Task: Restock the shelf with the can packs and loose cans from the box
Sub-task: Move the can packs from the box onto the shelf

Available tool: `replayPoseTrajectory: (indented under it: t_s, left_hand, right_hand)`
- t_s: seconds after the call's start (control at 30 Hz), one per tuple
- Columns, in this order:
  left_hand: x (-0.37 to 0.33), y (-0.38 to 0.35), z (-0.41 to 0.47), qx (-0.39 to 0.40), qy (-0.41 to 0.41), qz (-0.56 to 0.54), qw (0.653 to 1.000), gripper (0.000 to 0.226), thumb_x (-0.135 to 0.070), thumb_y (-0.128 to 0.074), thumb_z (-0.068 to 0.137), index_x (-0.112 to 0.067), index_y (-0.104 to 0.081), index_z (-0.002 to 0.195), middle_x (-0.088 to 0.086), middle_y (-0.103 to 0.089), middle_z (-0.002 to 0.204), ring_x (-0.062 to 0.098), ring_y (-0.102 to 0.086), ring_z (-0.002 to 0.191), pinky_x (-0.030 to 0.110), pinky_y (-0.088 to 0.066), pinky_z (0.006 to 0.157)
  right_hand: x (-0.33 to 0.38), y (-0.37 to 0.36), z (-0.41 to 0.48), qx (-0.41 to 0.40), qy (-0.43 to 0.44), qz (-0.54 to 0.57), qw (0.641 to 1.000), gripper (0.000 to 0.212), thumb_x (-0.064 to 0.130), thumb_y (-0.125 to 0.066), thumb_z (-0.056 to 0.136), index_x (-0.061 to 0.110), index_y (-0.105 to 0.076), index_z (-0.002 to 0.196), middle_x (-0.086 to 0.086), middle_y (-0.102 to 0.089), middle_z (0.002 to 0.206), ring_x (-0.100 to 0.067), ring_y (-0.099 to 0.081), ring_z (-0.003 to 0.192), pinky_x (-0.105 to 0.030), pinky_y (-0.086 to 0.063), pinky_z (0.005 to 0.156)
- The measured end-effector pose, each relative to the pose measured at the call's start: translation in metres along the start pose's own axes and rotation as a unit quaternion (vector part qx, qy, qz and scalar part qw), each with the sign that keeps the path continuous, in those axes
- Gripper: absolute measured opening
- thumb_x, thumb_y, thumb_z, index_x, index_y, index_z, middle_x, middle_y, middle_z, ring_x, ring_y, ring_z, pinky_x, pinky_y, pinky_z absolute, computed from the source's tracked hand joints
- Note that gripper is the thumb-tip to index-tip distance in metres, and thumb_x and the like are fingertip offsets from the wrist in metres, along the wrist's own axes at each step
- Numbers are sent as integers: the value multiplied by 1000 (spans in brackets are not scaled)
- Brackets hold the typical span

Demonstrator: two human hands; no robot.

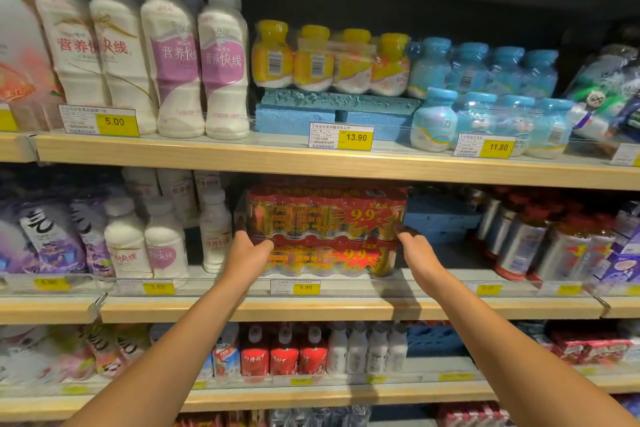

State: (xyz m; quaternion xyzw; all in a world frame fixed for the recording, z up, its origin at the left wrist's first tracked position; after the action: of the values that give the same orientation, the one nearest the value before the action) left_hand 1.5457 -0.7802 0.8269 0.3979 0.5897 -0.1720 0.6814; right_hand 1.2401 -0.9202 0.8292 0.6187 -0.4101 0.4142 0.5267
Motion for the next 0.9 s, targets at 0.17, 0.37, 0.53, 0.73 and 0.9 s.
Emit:
replayPoseTrajectory:
  t_s: [0.17,0.37,0.53,0.73,0.9]
  left_hand:
    - [-5,3,-15,21,-64,19,998,35,-27,-65,89,-16,-43,113,5,-54,108,21,-55,94,33,-43,73]
    - [-12,16,-34,54,-145,42,987,60,-42,-68,87,-19,-36,133,-1,-45,136,20,-46,125,38,-43,96]
    - [-16,24,-57,98,-183,61,976,98,-52,-64,88,-25,0,157,-6,-3,165,17,-11,151,47,-24,119]
    - [-35,-2,-105,165,-257,81,949,98,-54,-59,90,-29,8,156,-12,10,163,9,4,151,39,-13,120]
    - [-44,-49,-155,244,-306,81,917,99,-56,-60,89,-27,7,157,-12,10,164,7,6,150,41,-15,121]
  right_hand:
    - [7,7,-14,-23,47,-82,995,47,47,-43,99,7,-54,119,-11,-61,117,-20,-57,96,-42,-43,92]
    - [15,14,-53,-68,105,-170,977,86,59,-48,94,9,-16,156,-7,-18,164,-23,-21,150,-39,-23,118]
    - [15,24,-101,-93,125,-173,973,86,56,-52,94,16,-12,158,-1,-13,165,-19,-16,151,-38,-19,121]
    - [-3,62,-168,-116,109,-177,971,85,55,-52,95,14,-12,158,-2,-13,165,-20,-16,151,-41,-21,122]
    - [-21,115,-230,-173,90,-189,962,73,45,-53,98,9,-23,154,-8,-31,157,-26,-32,143,-38,-33,112]
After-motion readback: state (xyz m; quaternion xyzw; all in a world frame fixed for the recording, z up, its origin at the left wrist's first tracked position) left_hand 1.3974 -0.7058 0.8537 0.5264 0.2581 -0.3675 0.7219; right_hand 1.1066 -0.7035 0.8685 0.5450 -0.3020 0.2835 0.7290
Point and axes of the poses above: each hand's wrist, its own z-axis towards the middle knuckle, its own y-axis out of the back of the hand, x = y × z, the point moved 6 cm from there along z, towards the middle knuckle
